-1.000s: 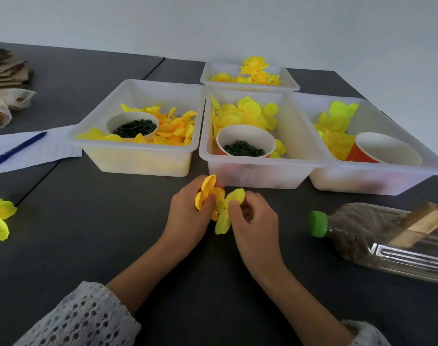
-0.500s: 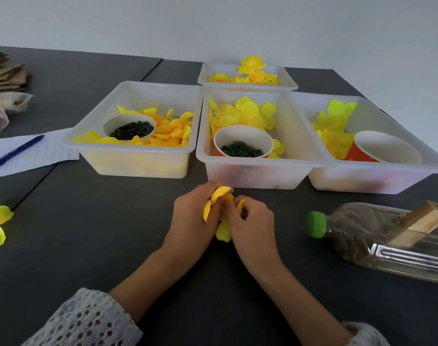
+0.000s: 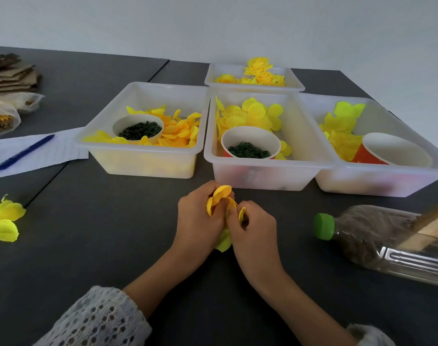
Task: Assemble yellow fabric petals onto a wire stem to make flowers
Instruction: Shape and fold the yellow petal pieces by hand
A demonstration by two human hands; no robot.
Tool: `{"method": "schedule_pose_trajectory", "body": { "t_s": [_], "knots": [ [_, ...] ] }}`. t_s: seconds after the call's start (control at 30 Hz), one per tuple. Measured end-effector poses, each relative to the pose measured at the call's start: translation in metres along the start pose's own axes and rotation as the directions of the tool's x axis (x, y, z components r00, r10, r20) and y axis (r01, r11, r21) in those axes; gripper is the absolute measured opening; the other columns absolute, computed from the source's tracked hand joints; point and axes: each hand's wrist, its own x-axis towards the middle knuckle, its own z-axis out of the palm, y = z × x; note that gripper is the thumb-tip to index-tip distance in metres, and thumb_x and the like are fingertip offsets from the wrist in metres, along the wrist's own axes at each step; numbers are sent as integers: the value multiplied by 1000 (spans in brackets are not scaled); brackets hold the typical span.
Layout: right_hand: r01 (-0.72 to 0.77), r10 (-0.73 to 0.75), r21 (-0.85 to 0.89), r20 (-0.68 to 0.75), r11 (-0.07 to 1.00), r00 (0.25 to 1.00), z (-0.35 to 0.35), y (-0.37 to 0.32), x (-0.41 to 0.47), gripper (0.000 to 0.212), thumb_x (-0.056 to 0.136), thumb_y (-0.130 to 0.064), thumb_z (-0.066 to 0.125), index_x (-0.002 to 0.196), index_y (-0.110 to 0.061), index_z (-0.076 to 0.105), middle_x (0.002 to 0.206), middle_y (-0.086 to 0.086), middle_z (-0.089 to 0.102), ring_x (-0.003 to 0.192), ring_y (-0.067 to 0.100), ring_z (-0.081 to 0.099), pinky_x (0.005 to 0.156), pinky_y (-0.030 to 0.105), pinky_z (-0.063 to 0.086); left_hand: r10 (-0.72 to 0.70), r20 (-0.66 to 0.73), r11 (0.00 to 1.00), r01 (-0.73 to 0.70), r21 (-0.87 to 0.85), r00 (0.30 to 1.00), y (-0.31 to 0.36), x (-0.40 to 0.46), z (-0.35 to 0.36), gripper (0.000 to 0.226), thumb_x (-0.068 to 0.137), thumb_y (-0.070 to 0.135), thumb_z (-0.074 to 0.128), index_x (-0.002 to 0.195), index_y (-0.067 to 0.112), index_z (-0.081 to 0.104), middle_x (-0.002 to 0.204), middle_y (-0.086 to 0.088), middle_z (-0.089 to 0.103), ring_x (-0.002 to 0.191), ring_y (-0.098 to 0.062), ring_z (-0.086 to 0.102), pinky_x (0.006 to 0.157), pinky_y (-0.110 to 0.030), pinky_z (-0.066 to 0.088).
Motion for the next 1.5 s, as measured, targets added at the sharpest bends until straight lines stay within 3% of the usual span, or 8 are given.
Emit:
{"method": "schedule_pose_trajectory", "body": {
  "t_s": [0.33,0.5,0.63,0.77,0.87,1.03,1.3,1.5],
  "knots": [
    [-10,12,55,-35,998,999,0,-6,-8,33,96,-25,53,64,-19,49,56,-6,42,55,3,44,51,12,37,-237,-81,965,225,-134,968,-8,12,1,8,91,21,59,86,26,63,77,7,66,73,-3,61,55,-13,46],
    [-66,72,91,-71,994,995,-9,-1,3,32,99,-34,46,73,-17,52,65,0,52,62,15,53,52,27,48,-269,16,923,263,-279,963,-12,13,-2,10,90,31,64,98,26,61,88,8,66,81,-6,62,67,-24,50],
    [-67,75,83,-104,994,992,-13,2,7,27,99,-36,44,78,-23,54,67,-3,53,64,4,53,54,21,45,-220,108,961,234,-144,970,-15,12,-4,12,87,37,64,95,32,57,82,11,63,76,-2,60,58,-14,44],
    [-97,109,116,-106,989,988,-14,5,9,28,99,-39,42,84,-20,57,72,2,60,68,21,61,60,41,53,-174,194,985,173,20,965,-15,11,-5,9,89,28,63,91,27,55,81,6,61,77,-4,56,57,-17,43],
    [-52,66,129,-110,990,992,-15,3,9,30,92,-48,49,78,-22,53,67,-6,57,62,5,54,53,16,43,-193,158,980,197,-15,968,-13,11,-6,13,85,23,66,87,27,54,78,6,61,76,-3,56,56,-11,44],
    [-78,78,17,-2,997,997,-13,6,9,24,80,-45,70,77,-30,52,75,-15,58,72,-2,55,59,6,43,-249,72,967,251,-33,966,-11,11,-3,18,84,23,68,77,27,53,64,10,59,63,10,56,48,-5,39],
    [-82,84,-93,15,992,996,-9,3,11,30,88,-31,64,63,-28,48,57,-8,47,63,-9,50,59,3,38,-177,95,979,185,-88,980,-4,8,-4,24,83,20,73,84,41,59,75,20,66,79,11,61,59,-2,43],
    [-135,144,-153,44,979,989,-10,2,17,29,94,-34,56,66,-24,52,62,-6,55,58,10,55,51,14,43,-37,122,998,43,-46,992,-3,5,-3,34,86,8,68,88,41,62,78,22,66,81,8,62,64,-3,44]
  ]
}}
